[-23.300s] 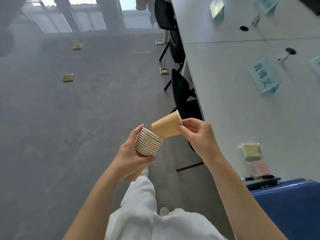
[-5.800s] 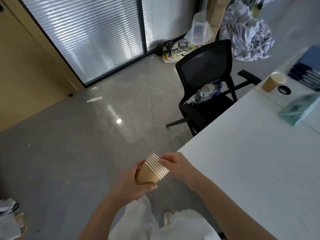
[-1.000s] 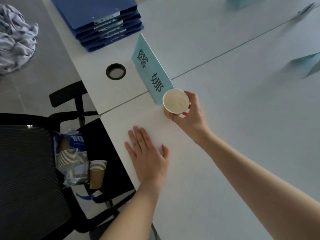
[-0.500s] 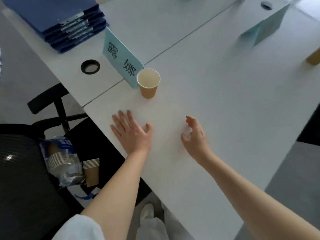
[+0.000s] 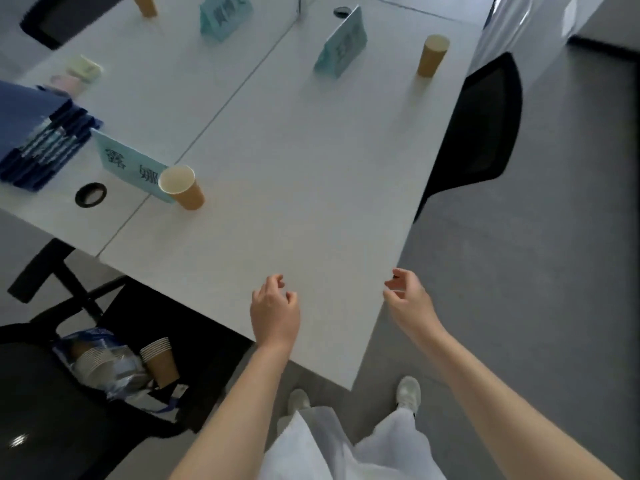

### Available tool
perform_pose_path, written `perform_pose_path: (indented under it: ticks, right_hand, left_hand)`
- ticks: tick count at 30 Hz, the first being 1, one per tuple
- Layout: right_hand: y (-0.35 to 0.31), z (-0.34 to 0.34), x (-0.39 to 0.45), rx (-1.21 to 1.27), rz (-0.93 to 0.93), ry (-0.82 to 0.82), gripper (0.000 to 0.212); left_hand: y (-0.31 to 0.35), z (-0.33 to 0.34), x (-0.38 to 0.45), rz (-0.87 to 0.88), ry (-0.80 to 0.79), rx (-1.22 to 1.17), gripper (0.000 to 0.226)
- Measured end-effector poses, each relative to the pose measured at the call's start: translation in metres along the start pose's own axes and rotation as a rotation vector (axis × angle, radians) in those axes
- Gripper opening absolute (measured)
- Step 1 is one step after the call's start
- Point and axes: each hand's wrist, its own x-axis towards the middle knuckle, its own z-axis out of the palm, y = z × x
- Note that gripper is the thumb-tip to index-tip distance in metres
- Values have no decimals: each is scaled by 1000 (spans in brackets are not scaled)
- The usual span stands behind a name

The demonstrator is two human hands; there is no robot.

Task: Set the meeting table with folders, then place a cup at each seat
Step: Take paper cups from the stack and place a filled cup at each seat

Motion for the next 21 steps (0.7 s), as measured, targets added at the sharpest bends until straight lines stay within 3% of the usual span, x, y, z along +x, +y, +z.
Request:
perform_pose_path:
  ticks: [10,21]
  right_hand:
    - [110,-178,9,-70,-24,-56,39]
    - [134,-312,86,-15,-98,29,29]
  left_hand:
    - [174,144,-102,140,-102,-45,34]
    - [304,215,-112,232,-172,-82,36]
